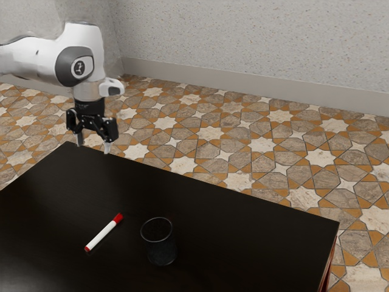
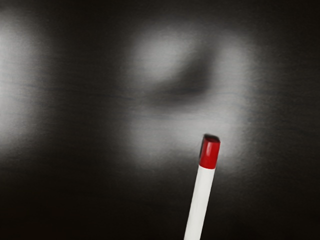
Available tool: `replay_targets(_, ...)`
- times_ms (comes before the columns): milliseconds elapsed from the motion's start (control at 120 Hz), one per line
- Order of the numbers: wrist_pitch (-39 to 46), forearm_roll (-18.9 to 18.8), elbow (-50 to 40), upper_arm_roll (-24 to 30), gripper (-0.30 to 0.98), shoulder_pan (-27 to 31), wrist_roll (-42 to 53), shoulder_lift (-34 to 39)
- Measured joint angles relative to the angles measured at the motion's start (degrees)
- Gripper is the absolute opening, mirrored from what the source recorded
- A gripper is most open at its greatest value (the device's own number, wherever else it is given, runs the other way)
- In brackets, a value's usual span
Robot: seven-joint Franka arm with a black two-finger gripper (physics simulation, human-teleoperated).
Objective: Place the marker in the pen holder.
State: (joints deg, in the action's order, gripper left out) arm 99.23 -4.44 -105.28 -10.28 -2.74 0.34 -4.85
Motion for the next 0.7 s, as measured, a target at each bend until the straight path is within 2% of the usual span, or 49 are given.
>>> replay_targets(267,20.2,-1.8,-13.9,-3.1,0.69,0.4,0.2,-4.0)
replay_targets(375,27.8,-2.0,-21.2,-3.2,0.69,0.2,0.8,-2.5)
replay_targets(550,35.7,-2.2,-29.9,-1.3,0.69,0.0,1.6,1.5)
replay_targets(700,40.1,-2.2,-30.9,-0.2,0.69,-0.1,2.1,-1.2)
